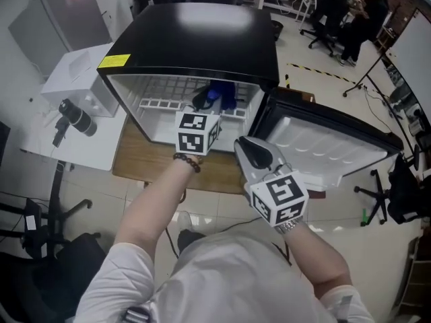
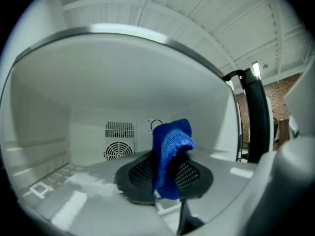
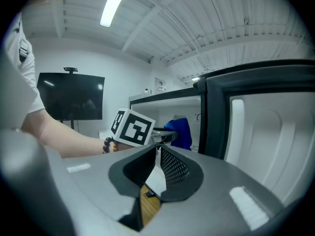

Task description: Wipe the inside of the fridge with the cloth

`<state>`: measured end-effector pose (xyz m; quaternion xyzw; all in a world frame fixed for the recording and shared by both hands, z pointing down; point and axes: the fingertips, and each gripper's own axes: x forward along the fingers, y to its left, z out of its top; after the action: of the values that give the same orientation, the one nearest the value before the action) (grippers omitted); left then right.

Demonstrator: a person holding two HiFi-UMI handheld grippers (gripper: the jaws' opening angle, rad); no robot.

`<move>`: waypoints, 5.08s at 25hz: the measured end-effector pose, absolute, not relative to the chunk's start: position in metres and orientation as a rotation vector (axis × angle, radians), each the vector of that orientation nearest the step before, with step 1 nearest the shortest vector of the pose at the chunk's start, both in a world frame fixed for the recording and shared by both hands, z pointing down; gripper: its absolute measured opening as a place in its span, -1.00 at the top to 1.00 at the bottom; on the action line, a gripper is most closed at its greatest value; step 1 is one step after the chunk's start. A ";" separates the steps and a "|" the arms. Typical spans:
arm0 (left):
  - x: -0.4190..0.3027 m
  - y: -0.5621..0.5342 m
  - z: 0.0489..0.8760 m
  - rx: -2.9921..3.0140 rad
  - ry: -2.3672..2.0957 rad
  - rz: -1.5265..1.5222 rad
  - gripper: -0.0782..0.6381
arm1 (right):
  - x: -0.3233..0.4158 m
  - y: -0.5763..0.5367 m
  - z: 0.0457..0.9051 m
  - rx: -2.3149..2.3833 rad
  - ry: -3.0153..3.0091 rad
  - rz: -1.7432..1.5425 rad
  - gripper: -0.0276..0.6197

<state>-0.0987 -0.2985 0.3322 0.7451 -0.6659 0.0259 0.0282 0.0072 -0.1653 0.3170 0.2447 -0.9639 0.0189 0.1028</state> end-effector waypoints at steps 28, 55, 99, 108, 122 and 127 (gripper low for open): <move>-0.123 -0.128 0.358 2.651 -1.598 0.117 0.59 | -0.107 -0.130 0.362 0.196 -2.862 0.060 0.39; -0.258 -0.113 0.430 2.434 -1.603 0.287 0.17 | -0.229 -0.146 0.456 0.265 -2.785 0.066 0.74; -0.341 -0.165 0.459 2.244 -1.933 0.400 0.18 | -0.342 -0.278 0.551 0.923 -2.767 0.229 0.76; -0.345 -0.171 0.459 2.186 -2.013 0.371 0.26 | -0.349 -0.307 0.554 1.036 -2.763 0.258 0.76; -0.348 -0.171 0.460 2.173 -2.087 0.353 0.30 | -0.356 -0.344 0.560 1.184 -2.736 0.242 0.75; -0.347 -0.172 0.458 2.178 -2.103 0.351 0.30 | -0.349 -0.359 0.558 1.241 -2.714 0.224 0.76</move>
<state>-0.3474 -0.1718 0.4583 0.7138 -0.6893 0.1149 0.0471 -0.3495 -0.3590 0.5576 0.4136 -0.9043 0.0746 0.0746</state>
